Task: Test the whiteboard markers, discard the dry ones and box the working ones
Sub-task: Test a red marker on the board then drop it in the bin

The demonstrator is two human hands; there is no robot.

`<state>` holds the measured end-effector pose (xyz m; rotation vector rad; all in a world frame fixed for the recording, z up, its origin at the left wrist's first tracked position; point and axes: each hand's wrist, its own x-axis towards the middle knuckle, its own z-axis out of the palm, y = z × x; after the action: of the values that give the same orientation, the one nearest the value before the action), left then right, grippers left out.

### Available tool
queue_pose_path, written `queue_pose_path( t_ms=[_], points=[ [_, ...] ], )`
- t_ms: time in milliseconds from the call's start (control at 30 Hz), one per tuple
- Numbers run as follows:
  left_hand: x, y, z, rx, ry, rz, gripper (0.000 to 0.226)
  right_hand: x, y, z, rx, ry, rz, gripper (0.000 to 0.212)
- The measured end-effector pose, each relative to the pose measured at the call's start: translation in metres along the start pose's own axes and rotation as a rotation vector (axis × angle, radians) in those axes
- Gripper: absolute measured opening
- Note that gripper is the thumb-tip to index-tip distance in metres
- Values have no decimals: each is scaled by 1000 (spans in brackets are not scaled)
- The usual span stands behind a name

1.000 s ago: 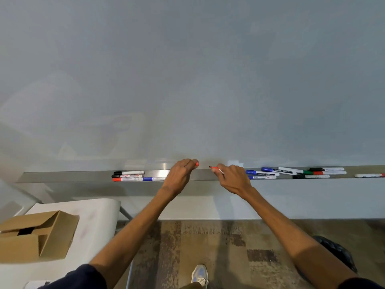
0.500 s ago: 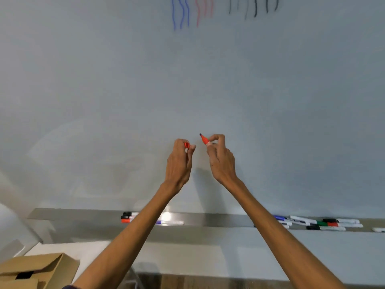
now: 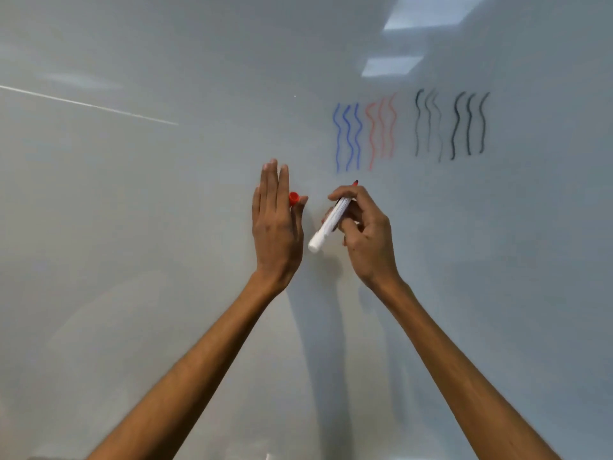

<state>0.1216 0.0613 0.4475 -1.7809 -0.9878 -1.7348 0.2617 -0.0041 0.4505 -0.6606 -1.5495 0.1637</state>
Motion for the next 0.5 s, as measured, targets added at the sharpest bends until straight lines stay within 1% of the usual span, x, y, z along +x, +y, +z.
queue_pose_path(
  t_ms=[67,133,267,400,500],
  points=[
    [33,-9,0,48,33,47,57,19,-11,7,-37,12,-71,28],
    [61,-15,0,82,47,78,59,36,-19,13,-4,42,-112,26],
    [96,-27,4,129,55,79,60,61,-31,28,-18,133,-190,30],
    [104,-35,8,182,61,103,58,80,-39,38,88,252,-147,33],
    [101,-36,9,182,75,119,57,96,-41,41,141,342,-135,26]
  ],
)
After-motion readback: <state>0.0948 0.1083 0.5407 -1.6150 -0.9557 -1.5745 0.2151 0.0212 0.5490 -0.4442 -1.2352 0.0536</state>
